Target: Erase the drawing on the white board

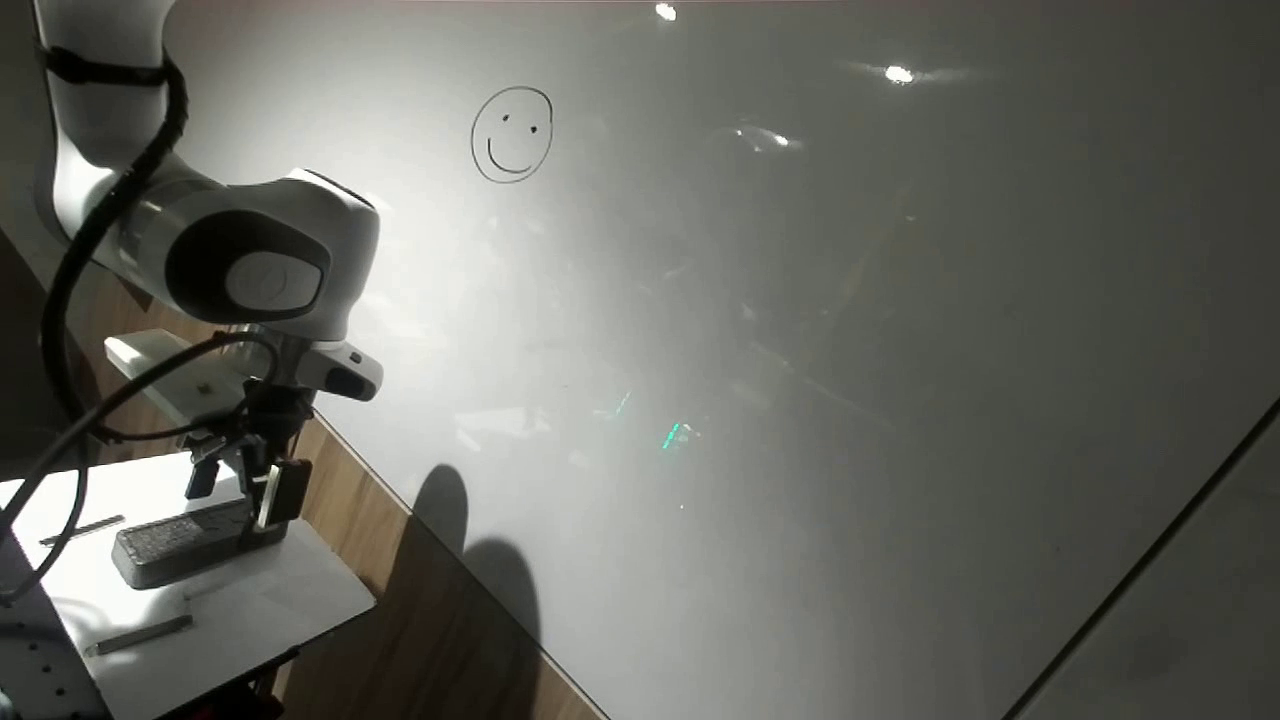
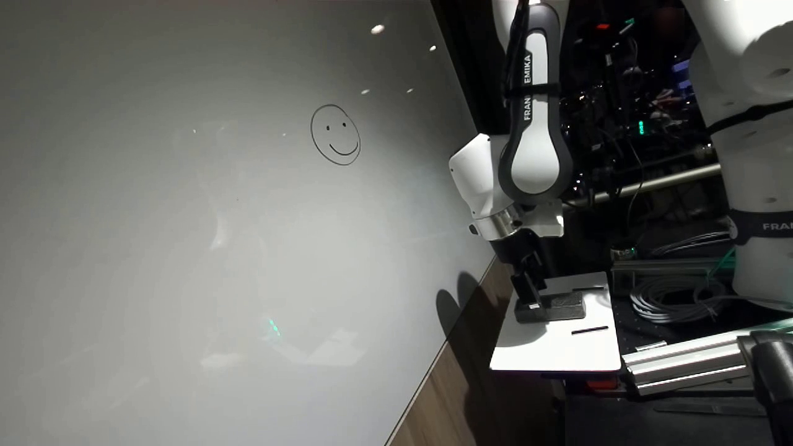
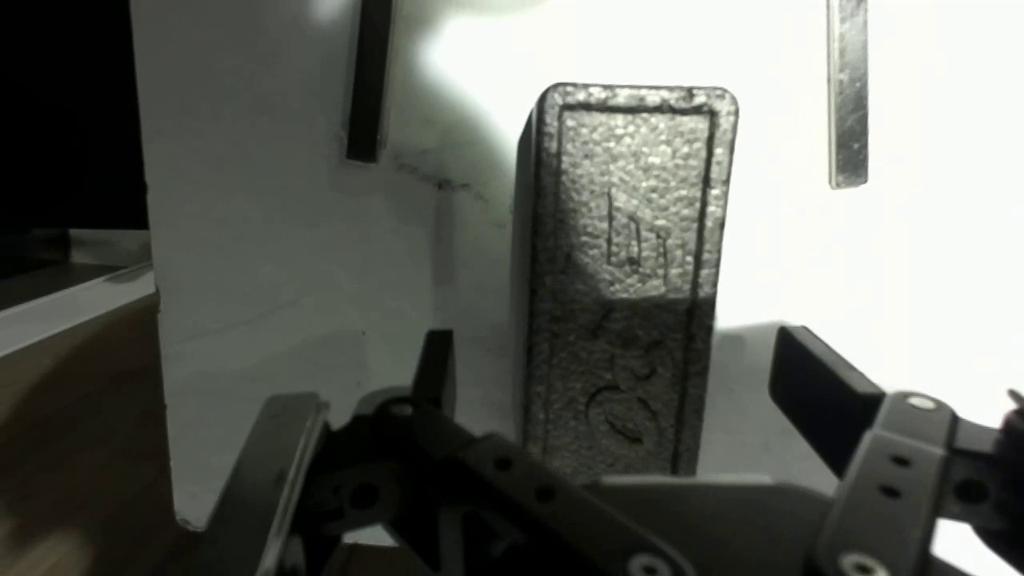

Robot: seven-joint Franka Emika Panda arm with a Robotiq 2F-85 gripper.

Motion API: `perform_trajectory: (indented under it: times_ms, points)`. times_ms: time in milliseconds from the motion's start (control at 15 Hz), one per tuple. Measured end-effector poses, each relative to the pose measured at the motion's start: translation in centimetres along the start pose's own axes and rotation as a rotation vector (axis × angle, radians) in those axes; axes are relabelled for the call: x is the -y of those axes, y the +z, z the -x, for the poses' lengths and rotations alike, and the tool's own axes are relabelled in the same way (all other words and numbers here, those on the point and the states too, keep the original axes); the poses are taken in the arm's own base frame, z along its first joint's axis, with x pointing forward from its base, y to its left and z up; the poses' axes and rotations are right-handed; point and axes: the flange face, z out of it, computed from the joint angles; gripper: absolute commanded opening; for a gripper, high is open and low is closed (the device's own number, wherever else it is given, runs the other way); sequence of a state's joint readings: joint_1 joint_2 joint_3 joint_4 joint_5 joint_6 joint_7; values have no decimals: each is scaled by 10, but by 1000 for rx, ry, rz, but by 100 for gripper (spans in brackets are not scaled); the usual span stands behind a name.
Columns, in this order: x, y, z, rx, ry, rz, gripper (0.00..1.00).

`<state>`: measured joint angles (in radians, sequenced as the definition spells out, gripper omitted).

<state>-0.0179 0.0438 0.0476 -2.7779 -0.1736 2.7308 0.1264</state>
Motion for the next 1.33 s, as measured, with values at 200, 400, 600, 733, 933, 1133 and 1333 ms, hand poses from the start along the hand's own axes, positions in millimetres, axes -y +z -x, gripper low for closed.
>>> perform_trajectory:
  times_ms: [200, 400, 600, 733, 933, 1133, 1333]
  points:
    - [-2, 2, 1, 5, 0, -1, 71]
    - [0, 4, 1, 10, -6, -1, 53]
    - [4, 5, 2, 14, -17, 0, 31]
    - [8, 5, 2, 13, -29, 3, 30]
    - [14, 5, 2, 10, -65, 19, 30]
    - [20, 1, -1, -3, -92, 30, 30]
    - [27, -15, -8, -44, -109, 35, 30]
